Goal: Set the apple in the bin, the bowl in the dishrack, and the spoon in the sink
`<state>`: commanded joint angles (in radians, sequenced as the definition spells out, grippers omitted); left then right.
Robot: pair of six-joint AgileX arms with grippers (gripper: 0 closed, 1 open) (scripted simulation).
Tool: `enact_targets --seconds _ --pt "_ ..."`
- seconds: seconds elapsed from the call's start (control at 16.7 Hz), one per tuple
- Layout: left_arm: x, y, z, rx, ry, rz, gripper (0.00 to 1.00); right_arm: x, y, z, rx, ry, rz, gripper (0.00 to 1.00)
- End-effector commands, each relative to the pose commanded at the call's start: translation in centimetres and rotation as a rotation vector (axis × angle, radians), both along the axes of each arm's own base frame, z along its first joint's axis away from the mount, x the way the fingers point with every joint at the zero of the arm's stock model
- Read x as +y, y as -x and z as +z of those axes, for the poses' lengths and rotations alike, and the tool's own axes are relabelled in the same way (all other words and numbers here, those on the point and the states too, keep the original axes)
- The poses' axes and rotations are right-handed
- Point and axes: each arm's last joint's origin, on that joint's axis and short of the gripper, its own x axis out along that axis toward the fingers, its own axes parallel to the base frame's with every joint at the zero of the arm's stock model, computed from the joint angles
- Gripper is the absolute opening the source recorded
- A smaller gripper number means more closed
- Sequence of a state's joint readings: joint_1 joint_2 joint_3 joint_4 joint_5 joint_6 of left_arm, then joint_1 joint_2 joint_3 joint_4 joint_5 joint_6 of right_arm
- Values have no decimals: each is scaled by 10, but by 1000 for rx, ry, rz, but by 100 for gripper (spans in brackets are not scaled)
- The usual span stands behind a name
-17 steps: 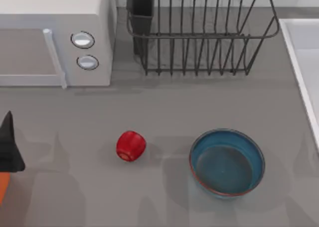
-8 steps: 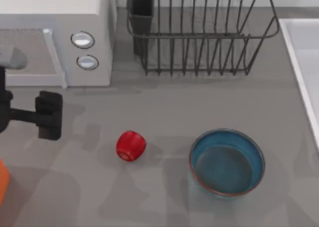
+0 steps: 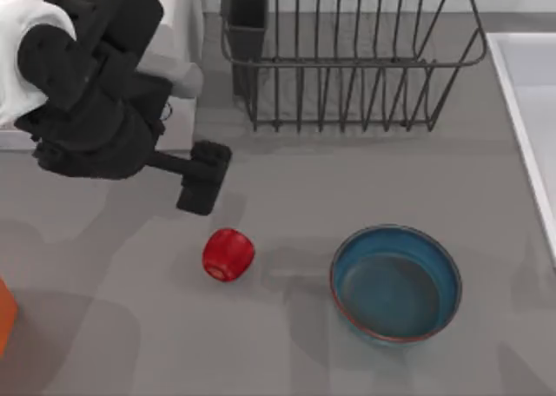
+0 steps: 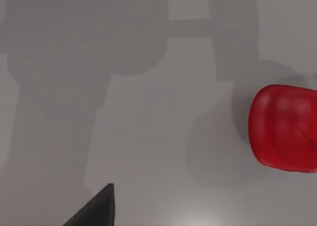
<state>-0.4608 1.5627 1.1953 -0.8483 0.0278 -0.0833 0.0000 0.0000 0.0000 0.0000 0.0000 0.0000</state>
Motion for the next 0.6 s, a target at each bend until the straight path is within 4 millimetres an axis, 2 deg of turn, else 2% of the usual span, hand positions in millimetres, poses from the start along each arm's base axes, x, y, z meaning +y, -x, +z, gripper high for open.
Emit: enact_targets --seconds 0.18,0.36,0.6 --pt "-33 -22 -21 140 -68 -48 100 0 0 0 0 0 0 100" --pt "-59 -35 -42 245 -126 -84 100 0 0 0 0 0 0 100" --pt "-76 -42 -59 315 -169 -108 100 0 0 0 0 0 0 100"
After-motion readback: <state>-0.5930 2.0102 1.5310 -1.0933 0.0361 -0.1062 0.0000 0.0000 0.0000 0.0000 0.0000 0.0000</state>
